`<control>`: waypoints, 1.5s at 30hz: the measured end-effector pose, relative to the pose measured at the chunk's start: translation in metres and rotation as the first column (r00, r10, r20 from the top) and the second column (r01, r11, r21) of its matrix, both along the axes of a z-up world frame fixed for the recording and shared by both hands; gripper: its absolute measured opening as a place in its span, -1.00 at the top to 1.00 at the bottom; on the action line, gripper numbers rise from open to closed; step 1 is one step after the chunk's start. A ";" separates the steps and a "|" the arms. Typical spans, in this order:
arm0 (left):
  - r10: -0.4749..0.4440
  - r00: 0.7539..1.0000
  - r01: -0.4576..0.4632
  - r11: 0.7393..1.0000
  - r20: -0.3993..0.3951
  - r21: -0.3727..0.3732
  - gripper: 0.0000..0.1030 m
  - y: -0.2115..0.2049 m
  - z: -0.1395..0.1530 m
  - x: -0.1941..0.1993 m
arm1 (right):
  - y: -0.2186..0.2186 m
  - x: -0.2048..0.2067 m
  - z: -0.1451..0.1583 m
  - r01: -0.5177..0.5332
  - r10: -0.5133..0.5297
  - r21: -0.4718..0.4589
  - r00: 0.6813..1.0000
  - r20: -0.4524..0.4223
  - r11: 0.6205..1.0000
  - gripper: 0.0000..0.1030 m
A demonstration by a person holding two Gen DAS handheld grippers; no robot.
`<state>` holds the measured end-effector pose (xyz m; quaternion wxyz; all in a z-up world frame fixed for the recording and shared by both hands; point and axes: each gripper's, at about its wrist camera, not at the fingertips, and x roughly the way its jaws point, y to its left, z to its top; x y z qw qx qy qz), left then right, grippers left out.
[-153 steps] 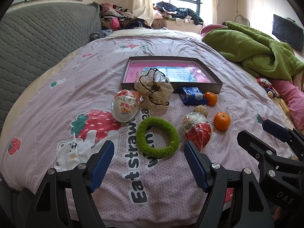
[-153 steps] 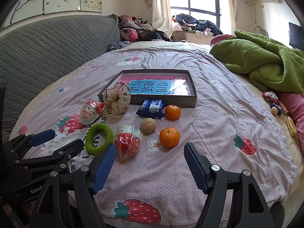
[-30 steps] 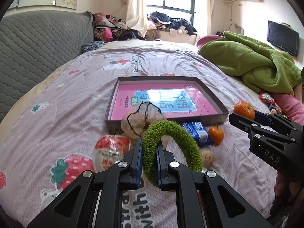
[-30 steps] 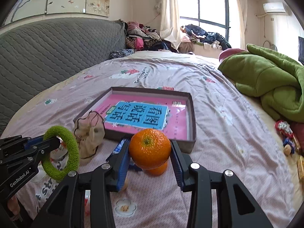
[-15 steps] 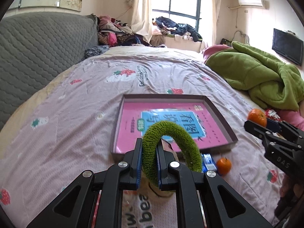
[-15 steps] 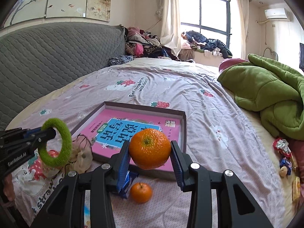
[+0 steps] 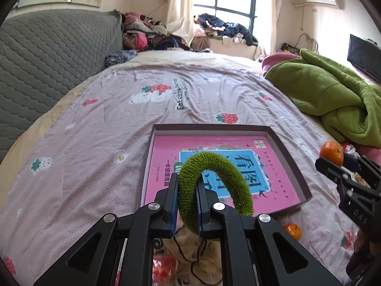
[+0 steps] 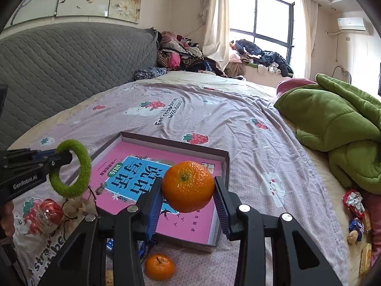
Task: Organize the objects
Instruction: 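Lift the ring and orange and carry both over the grey tray, then lower the ring onto the book with the left gripper while the right gripper releases the orange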
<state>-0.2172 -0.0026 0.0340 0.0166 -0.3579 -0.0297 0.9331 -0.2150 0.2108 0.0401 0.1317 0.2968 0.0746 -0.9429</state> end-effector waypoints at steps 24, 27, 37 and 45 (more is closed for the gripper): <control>0.097 0.972 -0.102 0.995 0.216 0.013 0.76 -0.021 -0.049 -0.078 | 0.000 -0.044 -0.060 -0.013 0.014 -0.010 0.987 0.162 1.000 0.19; 0.091 0.967 -0.095 0.995 0.238 0.008 0.76 -0.018 -0.056 -0.079 | -0.002 -0.046 -0.066 -0.017 0.017 -0.002 0.983 0.182 1.000 0.19; 0.082 0.954 -0.083 0.997 0.289 -0.009 0.75 -0.013 -0.072 -0.084 | -0.006 -0.052 -0.083 -0.013 0.009 0.013 0.970 0.244 1.000 0.19; 0.089 0.940 -0.086 0.996 0.328 -0.023 0.74 -0.012 -0.081 -0.091 | -0.008 -0.055 -0.090 -0.003 -0.008 0.040 0.964 0.265 0.999 0.19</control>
